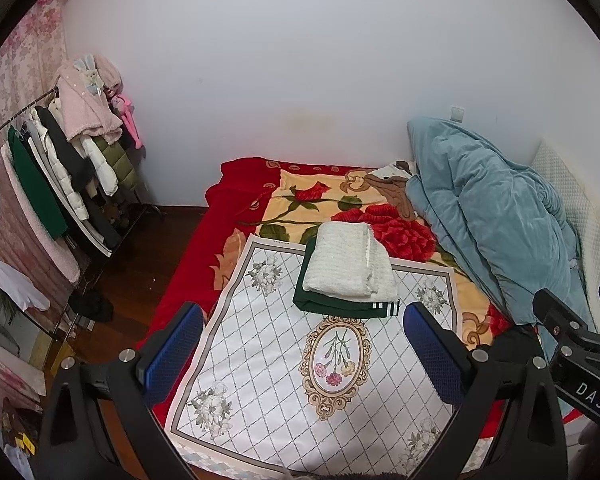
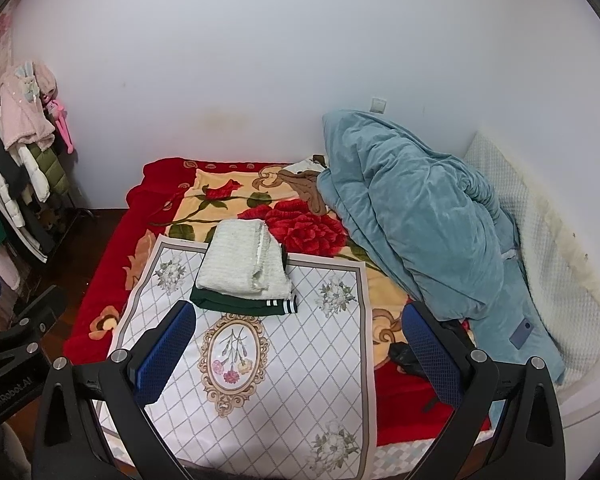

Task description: Fold large clothes

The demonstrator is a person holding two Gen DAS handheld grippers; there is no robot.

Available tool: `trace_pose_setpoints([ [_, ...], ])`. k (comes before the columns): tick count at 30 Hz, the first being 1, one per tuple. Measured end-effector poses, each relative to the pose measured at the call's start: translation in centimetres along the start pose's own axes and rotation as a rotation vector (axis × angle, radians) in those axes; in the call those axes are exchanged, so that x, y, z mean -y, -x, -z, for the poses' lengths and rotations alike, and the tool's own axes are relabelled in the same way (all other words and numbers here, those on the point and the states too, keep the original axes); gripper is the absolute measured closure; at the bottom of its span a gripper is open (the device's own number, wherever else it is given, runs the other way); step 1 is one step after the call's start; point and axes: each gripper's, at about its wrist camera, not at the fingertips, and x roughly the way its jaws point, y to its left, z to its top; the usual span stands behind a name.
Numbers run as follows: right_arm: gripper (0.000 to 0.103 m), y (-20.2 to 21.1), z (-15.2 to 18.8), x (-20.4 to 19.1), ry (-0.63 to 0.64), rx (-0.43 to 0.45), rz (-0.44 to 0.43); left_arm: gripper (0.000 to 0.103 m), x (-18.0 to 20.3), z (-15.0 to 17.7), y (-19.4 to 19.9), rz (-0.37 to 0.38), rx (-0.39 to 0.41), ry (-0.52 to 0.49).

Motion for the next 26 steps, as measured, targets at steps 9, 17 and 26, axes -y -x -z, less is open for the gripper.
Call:
trace_pose_setpoints([
  [9, 0.000, 0.4, 0.2, -0.1, -0.010, 0.002, 0.007, 0.001, 0.0, -0.1, 0.0, -0.002, 0.002, -0.002],
  [17, 0.000, 0.6, 0.7, 0.0, -0.020, 0.006, 0.019, 0.001, -0.2, -0.1, 0.2, -0.001, 0.002, -0.007],
  [26, 0.000, 1.0, 1.0, 0.2, -0.027, 0.005, 0.026, 0.001, -0.2, -0.2, 0.4, 0.006, 0.003, -0.008],
])
